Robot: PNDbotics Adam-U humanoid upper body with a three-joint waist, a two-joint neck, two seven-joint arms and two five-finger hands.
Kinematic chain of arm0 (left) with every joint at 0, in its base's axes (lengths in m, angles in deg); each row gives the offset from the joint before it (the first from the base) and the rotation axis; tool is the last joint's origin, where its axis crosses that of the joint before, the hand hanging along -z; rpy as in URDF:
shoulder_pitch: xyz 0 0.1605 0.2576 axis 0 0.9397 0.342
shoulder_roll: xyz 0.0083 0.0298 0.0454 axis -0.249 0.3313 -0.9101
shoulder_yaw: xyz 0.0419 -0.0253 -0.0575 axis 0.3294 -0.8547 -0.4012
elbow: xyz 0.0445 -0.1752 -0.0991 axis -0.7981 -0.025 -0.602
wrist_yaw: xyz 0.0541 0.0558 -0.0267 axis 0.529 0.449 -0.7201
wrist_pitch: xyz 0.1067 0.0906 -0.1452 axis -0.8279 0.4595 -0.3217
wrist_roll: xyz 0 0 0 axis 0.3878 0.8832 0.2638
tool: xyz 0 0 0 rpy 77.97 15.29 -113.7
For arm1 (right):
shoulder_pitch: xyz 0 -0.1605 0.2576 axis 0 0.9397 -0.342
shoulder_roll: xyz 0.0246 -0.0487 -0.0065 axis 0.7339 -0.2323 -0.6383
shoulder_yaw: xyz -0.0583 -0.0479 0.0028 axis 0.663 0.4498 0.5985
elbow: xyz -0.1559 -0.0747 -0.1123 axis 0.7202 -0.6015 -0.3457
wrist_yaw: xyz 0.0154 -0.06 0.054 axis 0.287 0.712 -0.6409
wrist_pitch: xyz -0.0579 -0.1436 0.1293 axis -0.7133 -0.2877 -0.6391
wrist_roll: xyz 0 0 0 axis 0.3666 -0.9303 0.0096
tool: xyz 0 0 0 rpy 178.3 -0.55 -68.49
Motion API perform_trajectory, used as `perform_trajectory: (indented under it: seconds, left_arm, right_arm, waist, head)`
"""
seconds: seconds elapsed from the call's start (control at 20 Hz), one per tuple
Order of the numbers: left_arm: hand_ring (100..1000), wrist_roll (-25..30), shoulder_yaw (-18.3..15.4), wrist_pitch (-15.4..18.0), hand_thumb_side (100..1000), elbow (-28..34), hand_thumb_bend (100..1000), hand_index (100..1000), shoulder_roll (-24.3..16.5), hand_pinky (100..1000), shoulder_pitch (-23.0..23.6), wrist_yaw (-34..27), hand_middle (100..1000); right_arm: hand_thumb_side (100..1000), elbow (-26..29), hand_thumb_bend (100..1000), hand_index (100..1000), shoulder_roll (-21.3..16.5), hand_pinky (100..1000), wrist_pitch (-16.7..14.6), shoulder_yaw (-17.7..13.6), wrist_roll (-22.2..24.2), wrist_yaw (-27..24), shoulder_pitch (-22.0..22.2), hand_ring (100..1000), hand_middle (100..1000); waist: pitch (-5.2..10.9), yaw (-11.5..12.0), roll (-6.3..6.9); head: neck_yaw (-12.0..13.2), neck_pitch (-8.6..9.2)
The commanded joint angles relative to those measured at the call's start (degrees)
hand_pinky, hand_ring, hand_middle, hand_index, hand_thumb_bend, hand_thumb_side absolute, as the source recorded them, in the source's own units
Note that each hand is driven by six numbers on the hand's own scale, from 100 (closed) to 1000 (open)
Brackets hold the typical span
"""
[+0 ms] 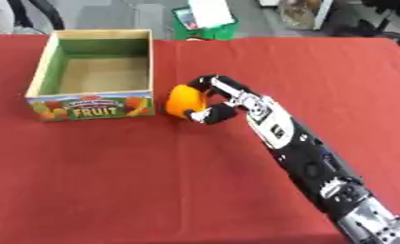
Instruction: Pick up objects on the table and place them in the box.
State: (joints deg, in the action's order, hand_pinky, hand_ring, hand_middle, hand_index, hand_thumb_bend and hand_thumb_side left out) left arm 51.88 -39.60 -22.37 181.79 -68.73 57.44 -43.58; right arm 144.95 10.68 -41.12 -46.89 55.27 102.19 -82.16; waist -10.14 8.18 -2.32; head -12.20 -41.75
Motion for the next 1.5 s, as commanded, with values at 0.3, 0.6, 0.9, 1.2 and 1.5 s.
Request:
perform_trajectory:
  seconds: [0.3, 0.6, 0.9, 1.2, 1.5]
  left_arm:
    - [813, 0.14, -0.09, 0.01, 395, 1.08, 552, 650, -0.57, 725, -0.67, -0.23, 715]
    - [813, 0.1, -0.13, 0.07, 395, 0.99, 552, 649, -0.59, 725, -0.5, -0.21, 715]
    - [813, 0.06, -0.16, 0.08, 395, 0.95, 553, 649, -0.64, 725, -0.36, -0.19, 715]
    - [812, 0.44, 0.22, -0.02, 394, 1.06, 554, 649, -0.42, 725, -0.75, -0.23, 715]
    - [811, 1.2, 1.03, -0.14, 394, 1.13, 556, 649, 0.5, 725, -2.05, -0.43, 714]
  right_arm:
    - [100, -0.06, 100, 486, -0.04, 703, 1.24, -1.34, -9.78, 3.69, -1.3, 660, 371]
    - [100, 2.3, 100, 443, -1.03, 692, 1.99, -1.89, -13.93, 0.69, -1.93, 633, 326]
    - [100, 5.45, 100, 446, -2.67, 694, 3.25, -3.68, -15.07, -2.28, -4.54, 632, 330]
    - [100, 2.83, 100, 450, -2.07, 690, 4.64, -5.65, -15.8, -3.97, -10.06, 628, 333]
    - [100, -3.71, 100, 466, 0.49, 689, 4.2, -7.36, -16.96, -3.29, -15.38, 630, 347]
  waist:
    - [0.72, -0.08, 0.13]
    - [0.96, -0.36, -0.03]
    - [1.3, -0.11, -0.08]
    - [1.43, 1.73, -0.12]
    - [1.22, 5.4, -0.44]
  head:
    - [-0.17, 0.02]
    - [-0.03, -0.02]
    - [0.17, -0.13]
    - [-0.29, 0.1]
    - [-1.56, 0.85]
